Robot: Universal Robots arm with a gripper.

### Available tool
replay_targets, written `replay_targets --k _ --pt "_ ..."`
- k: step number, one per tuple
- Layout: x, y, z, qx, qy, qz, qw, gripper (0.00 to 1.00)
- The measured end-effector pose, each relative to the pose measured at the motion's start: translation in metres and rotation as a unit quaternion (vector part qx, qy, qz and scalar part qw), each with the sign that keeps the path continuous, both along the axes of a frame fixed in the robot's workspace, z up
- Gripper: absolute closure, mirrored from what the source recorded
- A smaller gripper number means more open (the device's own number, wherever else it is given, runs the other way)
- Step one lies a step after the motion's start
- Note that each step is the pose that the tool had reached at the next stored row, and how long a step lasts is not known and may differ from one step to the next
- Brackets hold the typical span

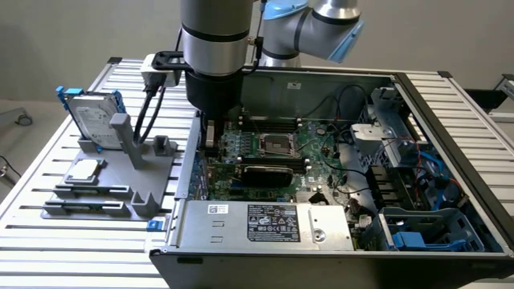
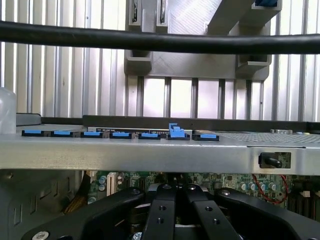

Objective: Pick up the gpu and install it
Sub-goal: 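Press down on the gpu until it lock into place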

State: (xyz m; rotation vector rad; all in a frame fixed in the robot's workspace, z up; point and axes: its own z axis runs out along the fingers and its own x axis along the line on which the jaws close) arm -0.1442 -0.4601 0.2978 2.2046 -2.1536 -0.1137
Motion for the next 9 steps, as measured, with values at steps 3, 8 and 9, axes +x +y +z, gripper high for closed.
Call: replay_targets --k 3,8,9 --pt "0.0000 0.0008 0.0000 0.0000 0.0000 0.000 1.0000 0.89" --pt "0.0000 0.0008 0.0001 0.0000 0.0000 0.000 1.0000 0.89" --pt "0.0000 0.0009 0.0001 0.0000 0.0000 0.000 1.0000 0.89"
